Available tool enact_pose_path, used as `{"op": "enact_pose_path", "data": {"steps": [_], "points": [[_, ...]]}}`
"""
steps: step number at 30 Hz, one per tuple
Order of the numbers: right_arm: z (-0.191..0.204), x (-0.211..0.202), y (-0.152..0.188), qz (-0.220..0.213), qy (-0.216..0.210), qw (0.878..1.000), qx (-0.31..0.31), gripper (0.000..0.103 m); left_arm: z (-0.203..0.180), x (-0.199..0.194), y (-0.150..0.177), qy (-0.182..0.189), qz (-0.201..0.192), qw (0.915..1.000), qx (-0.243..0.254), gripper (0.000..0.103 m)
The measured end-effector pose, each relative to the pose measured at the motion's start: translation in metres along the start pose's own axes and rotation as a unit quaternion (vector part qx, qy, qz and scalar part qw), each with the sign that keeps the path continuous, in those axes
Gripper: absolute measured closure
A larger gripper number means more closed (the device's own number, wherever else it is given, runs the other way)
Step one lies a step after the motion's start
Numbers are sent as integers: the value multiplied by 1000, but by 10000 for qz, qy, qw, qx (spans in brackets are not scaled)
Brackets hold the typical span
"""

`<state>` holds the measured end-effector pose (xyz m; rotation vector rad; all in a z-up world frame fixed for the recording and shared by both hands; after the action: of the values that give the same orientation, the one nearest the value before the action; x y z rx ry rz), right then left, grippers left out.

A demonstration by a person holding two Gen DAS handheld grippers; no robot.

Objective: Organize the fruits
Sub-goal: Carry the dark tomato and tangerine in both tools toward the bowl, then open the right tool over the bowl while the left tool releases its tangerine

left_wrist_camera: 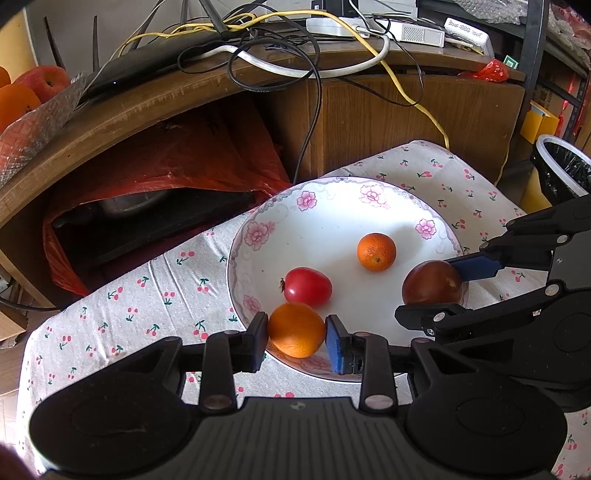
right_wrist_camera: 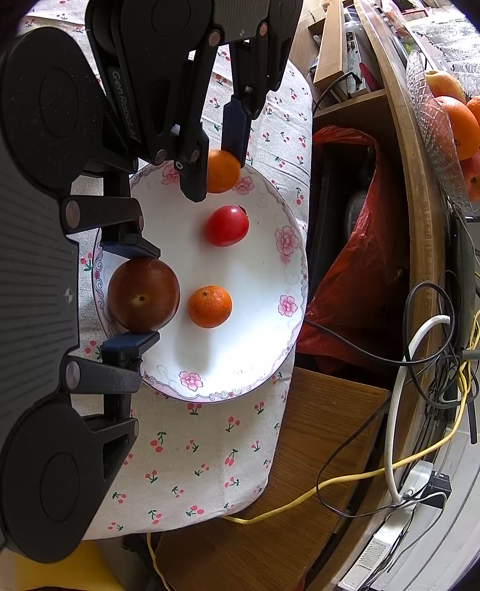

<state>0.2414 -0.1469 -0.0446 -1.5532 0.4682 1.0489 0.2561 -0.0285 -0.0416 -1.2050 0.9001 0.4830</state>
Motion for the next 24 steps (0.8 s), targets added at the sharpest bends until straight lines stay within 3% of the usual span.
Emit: {"op": "enact_pose_path", "data": {"steps": [24], "points": [[-4,-20,-5,-379,59,9992,131,63,7,-17,0,-10,-184,9997,-153,57]]}}
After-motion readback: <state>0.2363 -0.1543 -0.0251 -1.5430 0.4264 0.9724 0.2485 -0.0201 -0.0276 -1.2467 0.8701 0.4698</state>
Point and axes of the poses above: each gripper's, at about its wrist camera, not at the fingertips, and x roughly the way its jaws point, z to its left, y to its underside, the point moved 4 cm from there along x, roughly the way its jaws point, and after that the axes turned 4 degrees about x, right-handed, at the moved point
